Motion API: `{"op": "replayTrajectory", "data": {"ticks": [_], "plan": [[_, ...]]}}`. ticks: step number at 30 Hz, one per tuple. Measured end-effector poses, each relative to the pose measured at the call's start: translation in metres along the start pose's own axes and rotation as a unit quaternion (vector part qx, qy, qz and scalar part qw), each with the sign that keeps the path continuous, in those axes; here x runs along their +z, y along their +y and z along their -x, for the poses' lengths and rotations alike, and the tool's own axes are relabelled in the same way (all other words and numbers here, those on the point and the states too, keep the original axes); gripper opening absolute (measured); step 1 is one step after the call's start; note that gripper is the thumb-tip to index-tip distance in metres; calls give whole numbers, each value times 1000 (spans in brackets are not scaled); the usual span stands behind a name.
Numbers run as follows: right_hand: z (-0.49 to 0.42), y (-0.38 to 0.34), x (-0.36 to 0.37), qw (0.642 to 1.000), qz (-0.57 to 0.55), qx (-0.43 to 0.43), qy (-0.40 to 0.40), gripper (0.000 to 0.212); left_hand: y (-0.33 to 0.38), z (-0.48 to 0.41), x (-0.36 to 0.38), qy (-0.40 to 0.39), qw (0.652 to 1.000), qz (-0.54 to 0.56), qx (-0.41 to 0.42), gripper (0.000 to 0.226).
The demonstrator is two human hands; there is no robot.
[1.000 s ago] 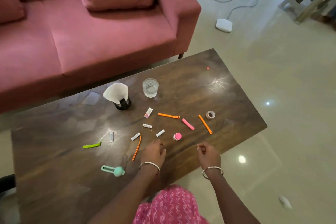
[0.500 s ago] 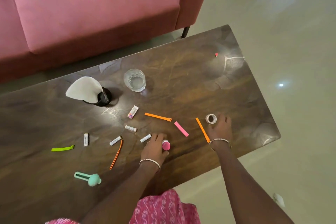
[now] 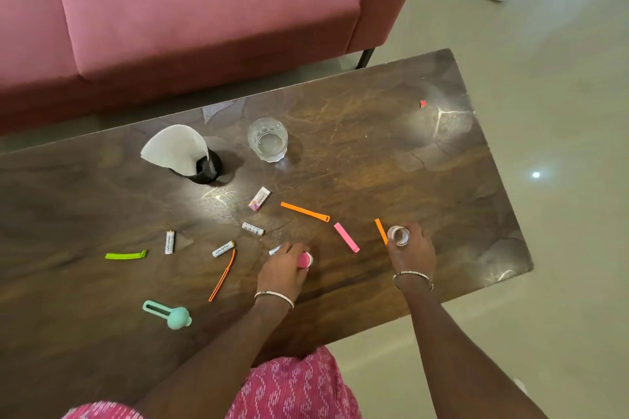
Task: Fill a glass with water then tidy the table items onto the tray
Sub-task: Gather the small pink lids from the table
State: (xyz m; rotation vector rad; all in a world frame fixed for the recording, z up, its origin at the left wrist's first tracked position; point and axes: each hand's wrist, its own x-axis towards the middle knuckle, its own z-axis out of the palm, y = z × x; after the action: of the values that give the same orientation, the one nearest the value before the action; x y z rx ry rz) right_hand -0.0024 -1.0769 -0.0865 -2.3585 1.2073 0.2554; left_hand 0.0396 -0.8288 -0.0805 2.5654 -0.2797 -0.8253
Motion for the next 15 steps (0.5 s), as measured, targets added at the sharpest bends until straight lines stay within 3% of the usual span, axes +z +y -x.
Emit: {"op": "replayTrajectory", "data": {"ticks": [5,10,15], "plan": [[58,-27,0,998,-45,-31,19,40,-16,36,-22,21,1000,4,-3,30],[145,-49,0,991,-67,-113,-4,25,-39,95,-53,63,997,43,30,25],[239,-69,5,975,-94,-200,-5,25,-79,175,-77,151,986,69,6,27]]}}
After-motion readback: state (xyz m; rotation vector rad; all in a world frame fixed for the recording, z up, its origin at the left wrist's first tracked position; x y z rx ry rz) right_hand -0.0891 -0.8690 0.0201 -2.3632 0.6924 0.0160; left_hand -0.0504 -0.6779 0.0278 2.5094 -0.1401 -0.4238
